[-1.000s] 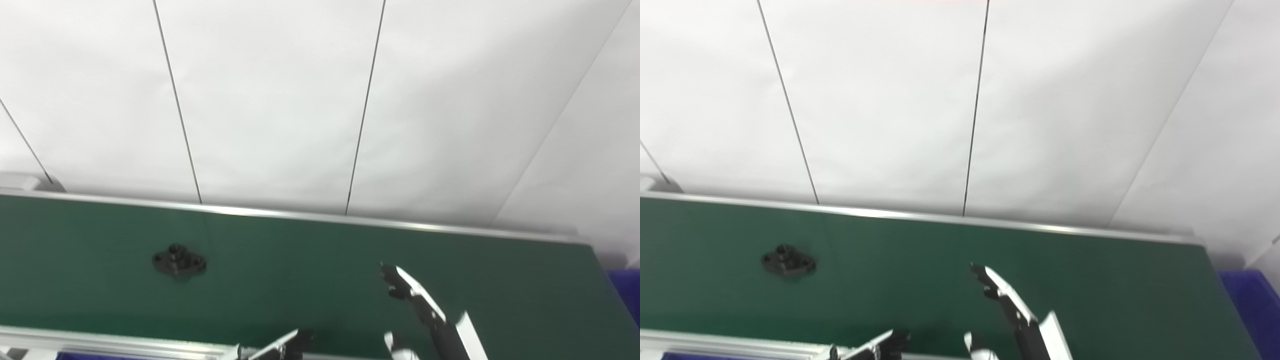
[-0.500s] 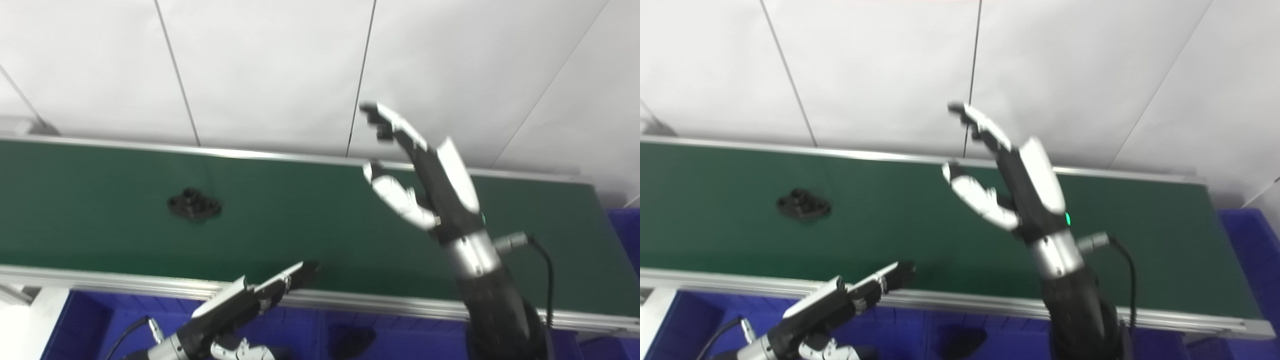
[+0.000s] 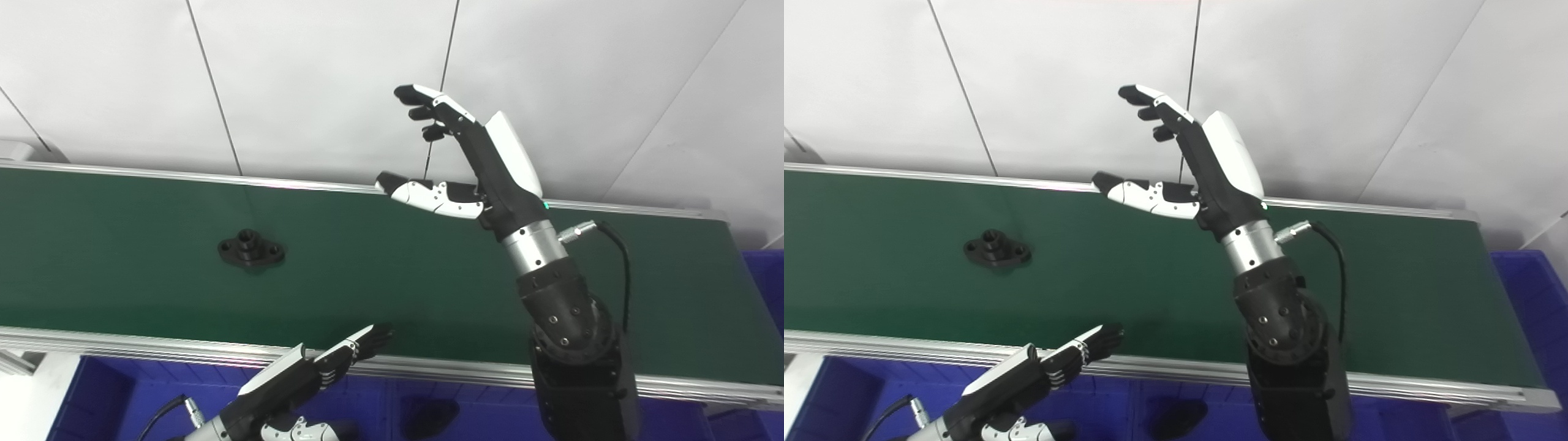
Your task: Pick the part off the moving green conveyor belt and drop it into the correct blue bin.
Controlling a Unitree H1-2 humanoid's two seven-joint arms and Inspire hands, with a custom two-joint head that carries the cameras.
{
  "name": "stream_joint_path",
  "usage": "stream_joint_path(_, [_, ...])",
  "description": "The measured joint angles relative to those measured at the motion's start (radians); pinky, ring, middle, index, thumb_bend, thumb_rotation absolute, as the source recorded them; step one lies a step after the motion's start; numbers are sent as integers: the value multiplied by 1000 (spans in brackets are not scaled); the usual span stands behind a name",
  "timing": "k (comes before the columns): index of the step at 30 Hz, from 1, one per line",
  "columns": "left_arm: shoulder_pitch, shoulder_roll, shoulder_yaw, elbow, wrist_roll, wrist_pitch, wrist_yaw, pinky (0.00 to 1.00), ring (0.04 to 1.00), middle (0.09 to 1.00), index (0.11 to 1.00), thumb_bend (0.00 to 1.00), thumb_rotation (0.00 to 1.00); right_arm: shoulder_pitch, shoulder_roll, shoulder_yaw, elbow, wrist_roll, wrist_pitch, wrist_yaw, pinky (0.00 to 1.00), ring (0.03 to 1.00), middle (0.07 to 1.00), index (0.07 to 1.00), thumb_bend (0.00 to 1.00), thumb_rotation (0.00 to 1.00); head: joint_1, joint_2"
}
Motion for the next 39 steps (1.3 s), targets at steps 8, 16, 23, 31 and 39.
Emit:
stream_joint_path(8, [3, -3, -1, 0, 3, 0, 2, 1000, 1000, 1000, 1000, 390, 583, -33, 10, 46, 120, -28, -3, -55, 672, 712, 731, 784, 861, 225, -2, -2])
stream_joint_path(16, [11, -6, -1, -23, 3, 0, 3, 1000, 1000, 1000, 1000, 378, 590, -81, 32, 116, 290, -51, -16, -90, 663, 725, 758, 800, 889, 260, -5, -2])
stream_joint_path(23, [20, -6, 0, -23, 3, 0, 3, 1000, 1000, 1000, 1000, 387, 625, -104, 39, 151, 400, -43, -31, -109, 665, 729, 775, 788, 906, 274, -6, -3])
stream_joint_path(31, [32, -6, 1, -27, 3, 0, 3, 1000, 1000, 1000, 1000, 381, 603, -123, 33, 209, 451, -87, -32, -112, 674, 753, 807, 822, 908, 320, -3, -2])
stream_joint_path(39, [37, -5, 3, -35, 2, 1, 3, 1000, 1000, 1000, 1000, 391, 607, -132, 14, 252, 502, -136, -36, -115, 711, 783, 828, 826, 927, 336, 0, 5])
